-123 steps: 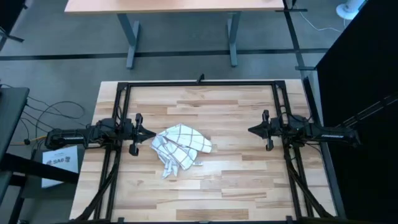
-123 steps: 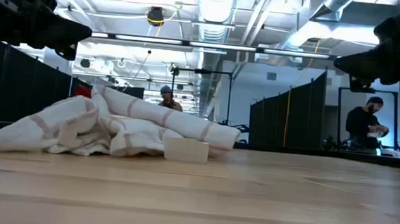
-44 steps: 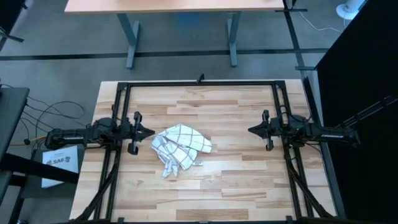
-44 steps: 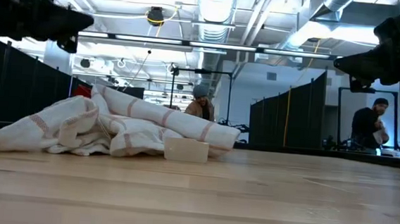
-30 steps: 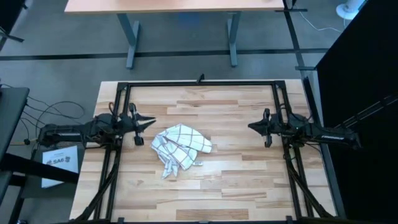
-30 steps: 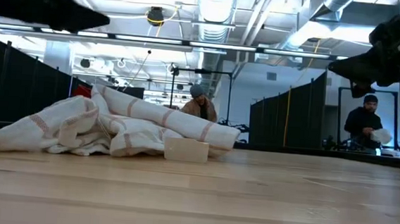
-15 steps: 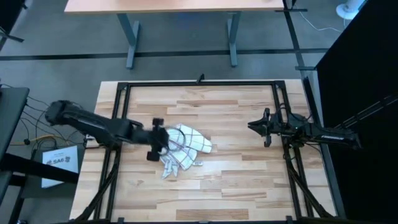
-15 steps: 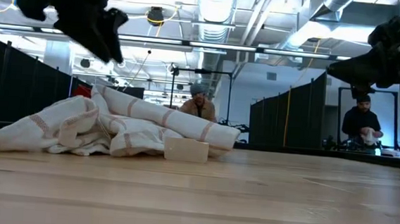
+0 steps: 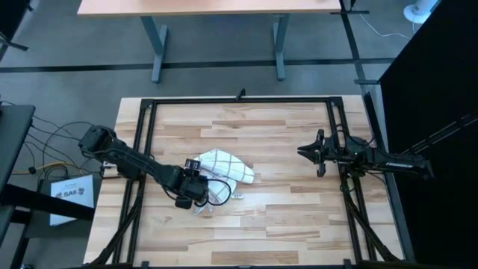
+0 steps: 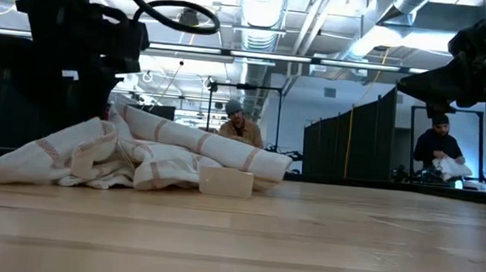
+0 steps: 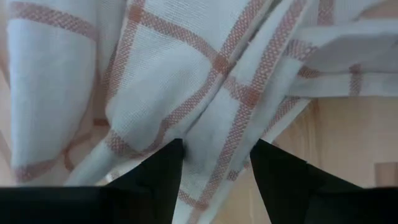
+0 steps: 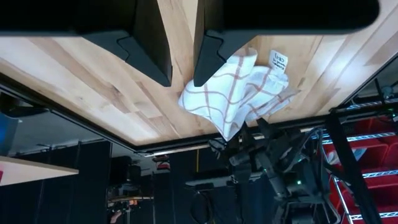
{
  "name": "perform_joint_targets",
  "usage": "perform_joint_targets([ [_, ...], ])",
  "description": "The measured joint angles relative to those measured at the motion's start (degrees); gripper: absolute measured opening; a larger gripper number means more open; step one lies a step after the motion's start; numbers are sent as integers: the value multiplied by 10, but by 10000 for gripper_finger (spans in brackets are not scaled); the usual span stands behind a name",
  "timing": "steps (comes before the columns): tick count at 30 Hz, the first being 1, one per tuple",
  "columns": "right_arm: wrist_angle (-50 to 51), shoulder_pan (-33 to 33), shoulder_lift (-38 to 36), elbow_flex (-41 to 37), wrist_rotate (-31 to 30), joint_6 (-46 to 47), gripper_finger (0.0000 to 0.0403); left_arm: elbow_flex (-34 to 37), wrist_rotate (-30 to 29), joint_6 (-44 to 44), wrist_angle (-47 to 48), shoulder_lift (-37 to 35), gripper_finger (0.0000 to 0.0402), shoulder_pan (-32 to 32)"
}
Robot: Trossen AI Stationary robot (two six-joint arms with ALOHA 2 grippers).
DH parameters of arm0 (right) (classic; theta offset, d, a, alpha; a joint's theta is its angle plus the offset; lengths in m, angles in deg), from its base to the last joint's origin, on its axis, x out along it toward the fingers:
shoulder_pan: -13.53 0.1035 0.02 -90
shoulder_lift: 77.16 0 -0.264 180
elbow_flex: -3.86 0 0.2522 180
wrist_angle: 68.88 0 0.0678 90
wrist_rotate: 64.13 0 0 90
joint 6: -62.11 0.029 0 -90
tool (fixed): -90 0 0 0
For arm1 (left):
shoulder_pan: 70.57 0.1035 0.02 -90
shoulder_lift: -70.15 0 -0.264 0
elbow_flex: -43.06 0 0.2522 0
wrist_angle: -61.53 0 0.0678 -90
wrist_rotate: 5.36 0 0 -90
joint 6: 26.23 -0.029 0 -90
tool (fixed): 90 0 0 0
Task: Roll towel
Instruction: Fold the white towel
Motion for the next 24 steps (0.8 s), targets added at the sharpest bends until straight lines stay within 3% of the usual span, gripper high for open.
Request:
perform_joint_targets([
  [8, 0, 0, 0, 0, 0, 0, 56, 2, -5, 11, -24, -4, 147, 0],
  [15, 0, 0, 0, 0, 0, 0, 56, 1, -9, 24, -29, -5, 16, 1],
  [24, 0, 0, 0, 0, 0, 5, 56, -49, -99, 14, -34, -66, 2, 21],
])
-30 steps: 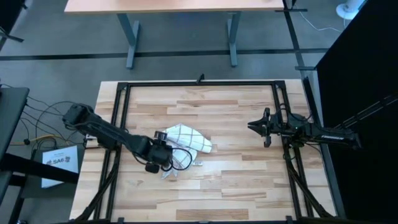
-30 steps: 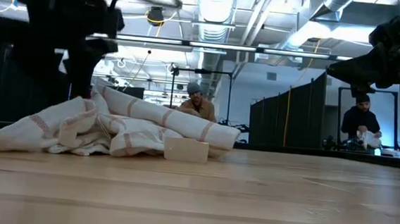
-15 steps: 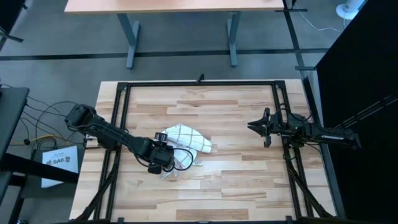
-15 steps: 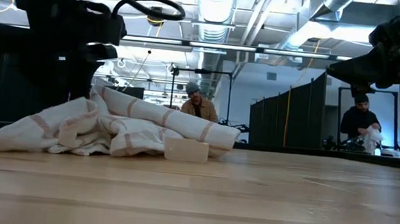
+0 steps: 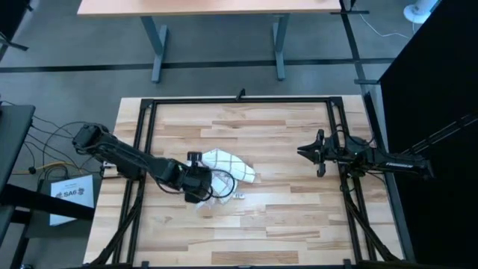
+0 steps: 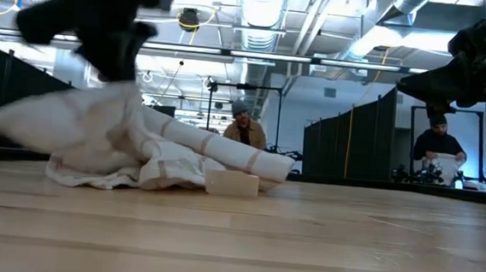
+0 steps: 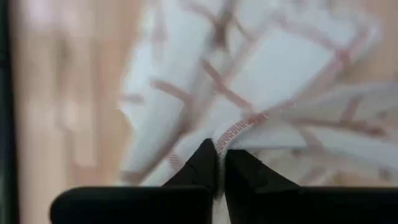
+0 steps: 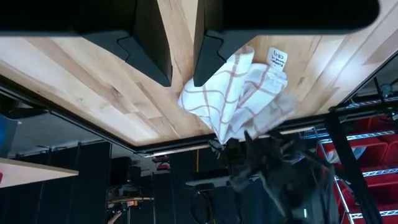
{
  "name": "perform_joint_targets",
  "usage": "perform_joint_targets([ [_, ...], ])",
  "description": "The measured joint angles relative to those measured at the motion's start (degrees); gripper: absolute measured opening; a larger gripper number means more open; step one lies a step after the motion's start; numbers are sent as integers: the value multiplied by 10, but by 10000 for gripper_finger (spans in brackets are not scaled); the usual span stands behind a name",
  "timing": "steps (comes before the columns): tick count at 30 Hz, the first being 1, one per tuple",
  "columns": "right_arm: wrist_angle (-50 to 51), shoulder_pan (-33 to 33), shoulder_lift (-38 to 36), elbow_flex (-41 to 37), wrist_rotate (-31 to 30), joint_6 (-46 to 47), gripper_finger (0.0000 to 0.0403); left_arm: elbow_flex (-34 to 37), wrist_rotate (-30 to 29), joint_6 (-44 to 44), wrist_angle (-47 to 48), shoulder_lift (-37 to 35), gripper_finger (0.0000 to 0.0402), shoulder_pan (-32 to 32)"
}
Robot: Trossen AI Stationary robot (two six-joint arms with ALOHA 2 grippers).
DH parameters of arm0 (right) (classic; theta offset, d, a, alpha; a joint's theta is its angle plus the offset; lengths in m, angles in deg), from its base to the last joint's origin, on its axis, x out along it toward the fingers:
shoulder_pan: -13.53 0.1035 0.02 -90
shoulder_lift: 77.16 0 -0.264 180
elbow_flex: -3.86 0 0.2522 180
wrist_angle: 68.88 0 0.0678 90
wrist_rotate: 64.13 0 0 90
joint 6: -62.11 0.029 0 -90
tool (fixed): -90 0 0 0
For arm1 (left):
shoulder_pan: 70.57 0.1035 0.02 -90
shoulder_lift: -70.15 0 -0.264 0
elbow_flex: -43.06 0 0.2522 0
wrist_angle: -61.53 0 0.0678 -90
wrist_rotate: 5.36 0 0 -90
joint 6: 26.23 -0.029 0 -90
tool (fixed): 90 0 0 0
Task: Roll towel
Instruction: Fold the white towel
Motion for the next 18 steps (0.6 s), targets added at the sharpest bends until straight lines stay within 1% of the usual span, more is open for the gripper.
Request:
perform_joint_targets([
  [5, 0, 0, 21, 0, 0, 21, 56, -7, -34, -7, -10, -62, 1, 44],
  [8, -6, 2, 55, -1, 0, 39, 56, -7, -49, -16, -10, -89, 1, 80],
  [10, -27, 3, 88, -4, 0, 46, 56, -7, -50, -28, -13, -100, 1, 105],
  [12, -83, 7, 130, -4, 0, 50, 56, -7, -50, -45, -24, -107, 0, 125],
  [14, -160, 12, 183, -3, 0, 47, 56, -7, -50, -67, -44, -111, 0, 143],
  [18, -303, 20, 315, -3, -3, 32, 56, -7, -49, -103, -93, -114, 0, 171],
])
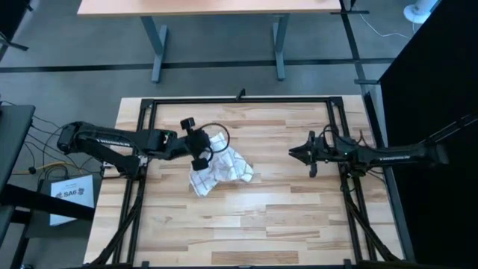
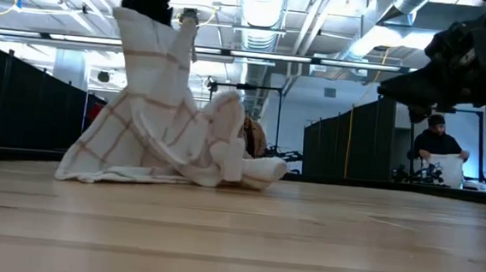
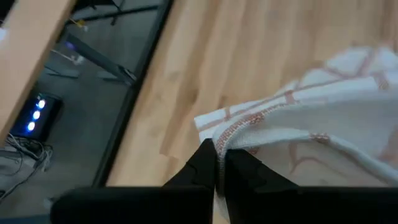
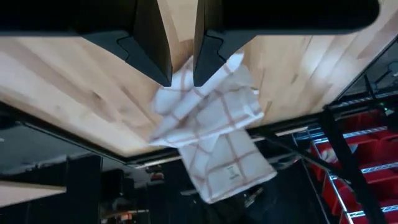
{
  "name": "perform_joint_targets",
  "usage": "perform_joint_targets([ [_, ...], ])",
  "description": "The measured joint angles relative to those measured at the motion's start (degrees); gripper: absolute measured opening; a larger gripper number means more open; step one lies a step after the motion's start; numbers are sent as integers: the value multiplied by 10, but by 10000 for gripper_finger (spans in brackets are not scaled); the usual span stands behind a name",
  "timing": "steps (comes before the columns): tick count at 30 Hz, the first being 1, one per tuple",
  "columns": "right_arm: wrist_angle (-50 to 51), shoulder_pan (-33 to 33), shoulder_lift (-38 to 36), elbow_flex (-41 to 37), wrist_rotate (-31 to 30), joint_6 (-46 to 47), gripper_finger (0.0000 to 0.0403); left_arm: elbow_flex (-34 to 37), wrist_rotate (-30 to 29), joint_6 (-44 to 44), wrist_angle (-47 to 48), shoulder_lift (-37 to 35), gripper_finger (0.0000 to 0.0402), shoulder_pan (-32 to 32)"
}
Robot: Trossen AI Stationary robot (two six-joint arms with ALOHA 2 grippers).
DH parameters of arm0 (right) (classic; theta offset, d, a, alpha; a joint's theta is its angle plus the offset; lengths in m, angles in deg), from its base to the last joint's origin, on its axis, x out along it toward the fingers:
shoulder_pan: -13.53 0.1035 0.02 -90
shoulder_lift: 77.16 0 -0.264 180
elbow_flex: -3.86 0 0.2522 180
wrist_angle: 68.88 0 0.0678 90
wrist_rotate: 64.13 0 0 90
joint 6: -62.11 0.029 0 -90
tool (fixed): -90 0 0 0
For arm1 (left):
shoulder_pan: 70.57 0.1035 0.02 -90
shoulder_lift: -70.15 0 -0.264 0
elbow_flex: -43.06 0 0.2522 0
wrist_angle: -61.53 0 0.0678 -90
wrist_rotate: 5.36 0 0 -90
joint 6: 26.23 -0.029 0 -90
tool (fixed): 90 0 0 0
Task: Roll towel
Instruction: Fold the white towel
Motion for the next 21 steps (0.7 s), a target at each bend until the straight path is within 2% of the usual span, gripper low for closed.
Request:
perform_joint_targets([
  [5, -112, 6, 207, 27, -2, -2, 56, 0, 3, -22, -11, 0, 0, 19],
  [10, -140, 28, 419, 152, -2, -47, 56, 0, 4, -24, -10, 0, 0, 22],
  [15, -78, 20, 568, 292, -2, -79, 56, 0, 4, -21, -5, 0, 0, 19],
  [21, 74, 22, 643, 451, -2, -108, 56, 0, 4, -20, -2, 0, 0, 18],
])
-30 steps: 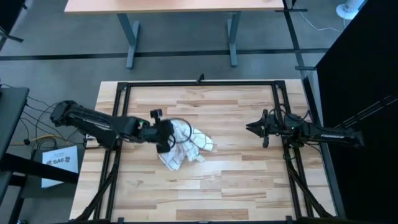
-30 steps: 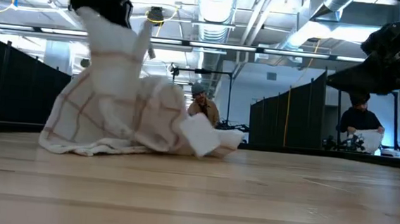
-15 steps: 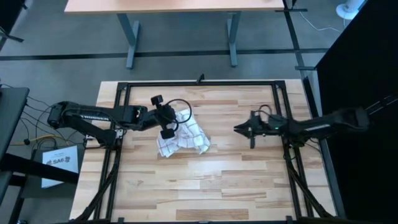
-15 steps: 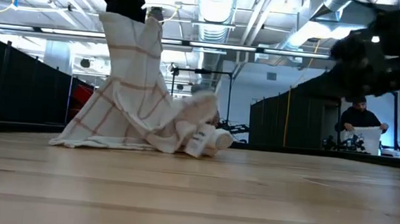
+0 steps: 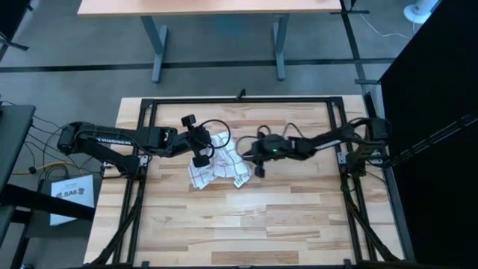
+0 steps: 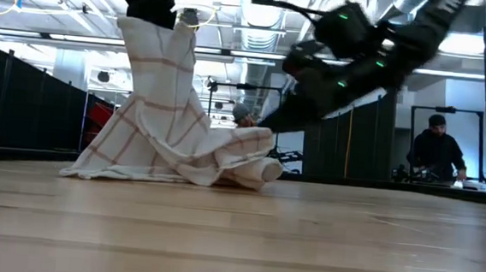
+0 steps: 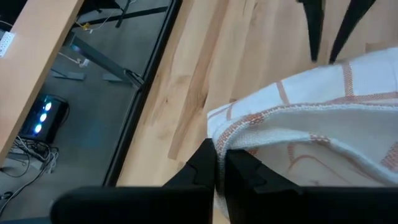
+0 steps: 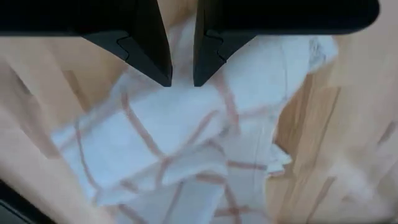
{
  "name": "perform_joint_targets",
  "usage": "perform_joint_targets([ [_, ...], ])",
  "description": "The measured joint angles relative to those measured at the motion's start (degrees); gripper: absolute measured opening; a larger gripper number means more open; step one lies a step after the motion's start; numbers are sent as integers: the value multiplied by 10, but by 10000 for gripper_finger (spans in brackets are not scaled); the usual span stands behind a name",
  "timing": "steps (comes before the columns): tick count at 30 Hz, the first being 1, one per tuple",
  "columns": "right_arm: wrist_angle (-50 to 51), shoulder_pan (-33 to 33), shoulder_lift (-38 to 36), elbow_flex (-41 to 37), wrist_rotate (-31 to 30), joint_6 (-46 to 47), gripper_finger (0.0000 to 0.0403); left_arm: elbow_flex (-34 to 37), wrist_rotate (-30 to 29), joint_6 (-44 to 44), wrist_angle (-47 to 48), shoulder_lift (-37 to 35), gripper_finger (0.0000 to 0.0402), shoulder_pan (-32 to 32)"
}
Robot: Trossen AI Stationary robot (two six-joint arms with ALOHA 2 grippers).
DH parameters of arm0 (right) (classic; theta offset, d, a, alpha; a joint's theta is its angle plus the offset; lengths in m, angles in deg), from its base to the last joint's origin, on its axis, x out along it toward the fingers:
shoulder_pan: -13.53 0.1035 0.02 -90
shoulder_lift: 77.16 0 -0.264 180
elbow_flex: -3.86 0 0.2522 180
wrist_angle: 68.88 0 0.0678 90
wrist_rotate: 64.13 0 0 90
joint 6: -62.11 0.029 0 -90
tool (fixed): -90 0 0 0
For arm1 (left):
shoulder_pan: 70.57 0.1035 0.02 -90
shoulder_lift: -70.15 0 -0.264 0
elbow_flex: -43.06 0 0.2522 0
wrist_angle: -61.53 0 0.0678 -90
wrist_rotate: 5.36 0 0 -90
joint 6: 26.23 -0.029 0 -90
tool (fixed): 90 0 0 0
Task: Roll towel
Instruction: Fold the white towel
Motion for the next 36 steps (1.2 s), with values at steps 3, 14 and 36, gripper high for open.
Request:
perform_joint_targets([
  [3, 82, 9, 23, 51, 0, -14, 56, 0, 0, 0, 4, 0, 0, 0],
  [14, 99, 22, 124, 73, 2, 0, 56, 0, -20, 3, -27, 0, 0, 40],
  [36, 108, 79, 132, 72, 1, 16, 56, 28, 50, -31, -164, 91, 2, 321],
])
